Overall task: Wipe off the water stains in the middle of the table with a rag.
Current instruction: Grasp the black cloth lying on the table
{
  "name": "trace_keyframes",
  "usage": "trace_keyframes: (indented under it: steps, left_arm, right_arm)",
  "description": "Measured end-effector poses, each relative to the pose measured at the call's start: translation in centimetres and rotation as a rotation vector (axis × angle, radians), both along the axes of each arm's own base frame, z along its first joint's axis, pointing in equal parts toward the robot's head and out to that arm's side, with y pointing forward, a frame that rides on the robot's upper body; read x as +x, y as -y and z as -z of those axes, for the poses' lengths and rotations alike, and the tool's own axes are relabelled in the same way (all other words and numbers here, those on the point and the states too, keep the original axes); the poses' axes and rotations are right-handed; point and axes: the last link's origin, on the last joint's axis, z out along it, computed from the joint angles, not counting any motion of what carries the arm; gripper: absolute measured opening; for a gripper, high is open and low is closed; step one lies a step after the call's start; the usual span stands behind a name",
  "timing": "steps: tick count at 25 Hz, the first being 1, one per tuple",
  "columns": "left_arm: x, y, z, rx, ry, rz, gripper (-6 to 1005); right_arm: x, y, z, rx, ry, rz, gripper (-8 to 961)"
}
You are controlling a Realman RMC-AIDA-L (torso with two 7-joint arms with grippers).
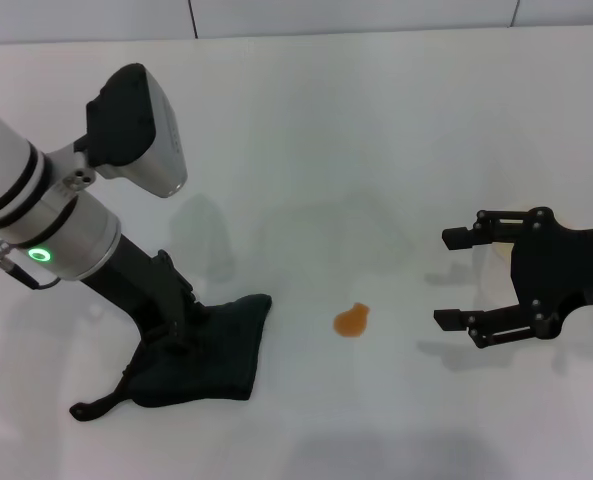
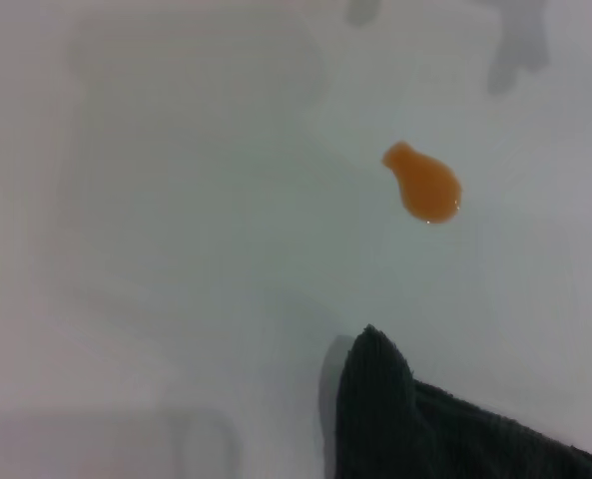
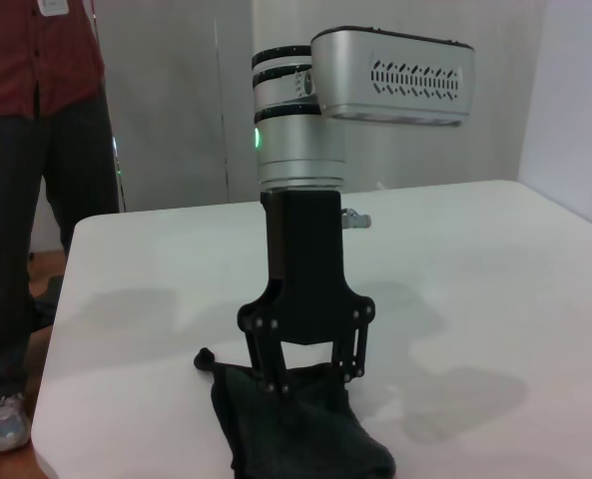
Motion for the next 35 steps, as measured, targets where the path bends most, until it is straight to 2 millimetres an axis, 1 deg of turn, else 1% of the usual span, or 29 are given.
trace_keyframes:
  steps: [5,16,30,35]
  left_arm:
    - [0.22,-0.05,0.04,-0.001,0.005,0.006,408]
    - [0.39,0.16,0.37,-0.017,0.006,0.014,318]
    - [0.36,0.17,0.35,-0.021,-0.005,0.014,324]
    - [0.32,0.13,0.28,-0.019,-0.008,0.013,258]
  right_arm:
    - [-0.03,-0.01,-0.01,0.001,-0.001,-0.001,840]
    - [-0.13,-0.05,-0.05,0.004,-0.006,-0.002,840]
    - [-0.16,-0.07,-0.10,0.006,-0.010,-0.002,840]
    - [-0.18,-0.07,-0.11,0.006,-0.011,-0.002,839]
